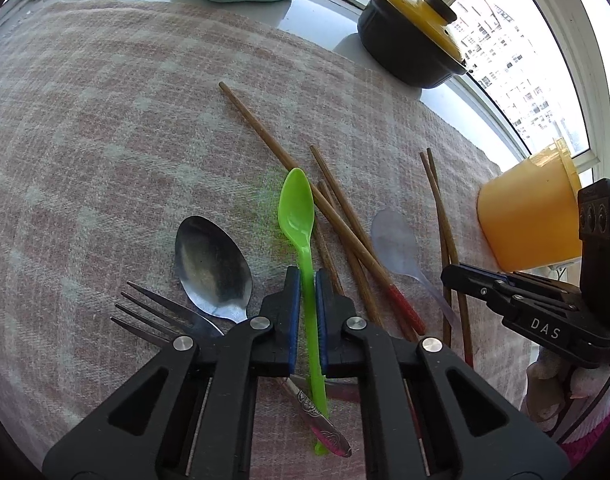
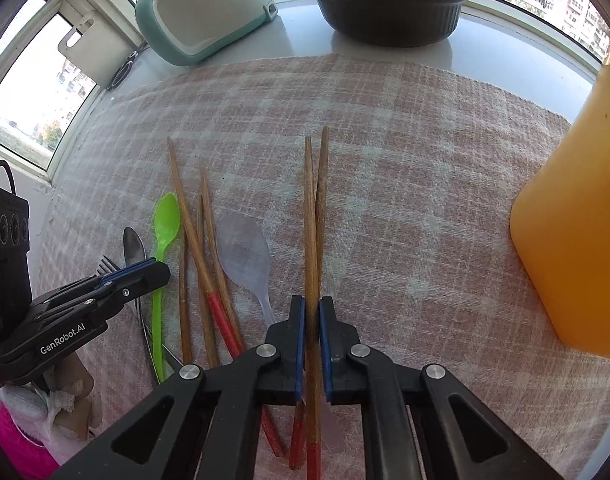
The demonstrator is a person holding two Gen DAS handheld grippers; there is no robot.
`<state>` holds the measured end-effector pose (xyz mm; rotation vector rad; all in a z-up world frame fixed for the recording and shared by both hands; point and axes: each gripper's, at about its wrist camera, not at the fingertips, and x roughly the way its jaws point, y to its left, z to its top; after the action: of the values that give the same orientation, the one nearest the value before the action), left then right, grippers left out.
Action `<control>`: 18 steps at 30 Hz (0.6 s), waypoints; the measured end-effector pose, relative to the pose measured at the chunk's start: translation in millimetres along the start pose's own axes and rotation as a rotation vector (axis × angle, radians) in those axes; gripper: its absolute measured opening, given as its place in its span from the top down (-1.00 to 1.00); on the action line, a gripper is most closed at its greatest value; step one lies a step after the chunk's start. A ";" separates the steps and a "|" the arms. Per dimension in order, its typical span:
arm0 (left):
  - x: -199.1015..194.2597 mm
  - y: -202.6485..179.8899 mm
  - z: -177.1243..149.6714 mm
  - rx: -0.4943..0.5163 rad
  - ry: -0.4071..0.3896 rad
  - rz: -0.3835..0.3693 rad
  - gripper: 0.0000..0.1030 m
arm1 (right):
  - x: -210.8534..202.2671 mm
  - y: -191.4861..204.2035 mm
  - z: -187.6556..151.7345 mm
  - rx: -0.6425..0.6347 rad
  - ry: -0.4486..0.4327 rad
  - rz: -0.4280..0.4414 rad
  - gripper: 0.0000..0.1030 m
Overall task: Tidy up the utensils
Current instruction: 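Grasp the green plastic spoon with the left tool while the right tool grasps a wooden chopstick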
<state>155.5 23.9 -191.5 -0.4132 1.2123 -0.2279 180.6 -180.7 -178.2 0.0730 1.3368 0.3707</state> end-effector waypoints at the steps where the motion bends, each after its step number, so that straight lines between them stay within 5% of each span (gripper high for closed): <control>1: -0.1 -0.1 -0.3 0.000 -0.001 0.000 0.90 | -1.3 -2.8 -2.0 0.003 0.000 0.007 0.91; 18: -0.3 -5.0 -3.0 0.012 -0.005 0.008 0.91 | -5.2 -1.6 -9.9 -0.024 0.009 -0.028 0.92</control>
<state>152.8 18.9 -189.9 -0.3985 1.2073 -0.2273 170.5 -185.3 -176.1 0.0322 1.3410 0.3635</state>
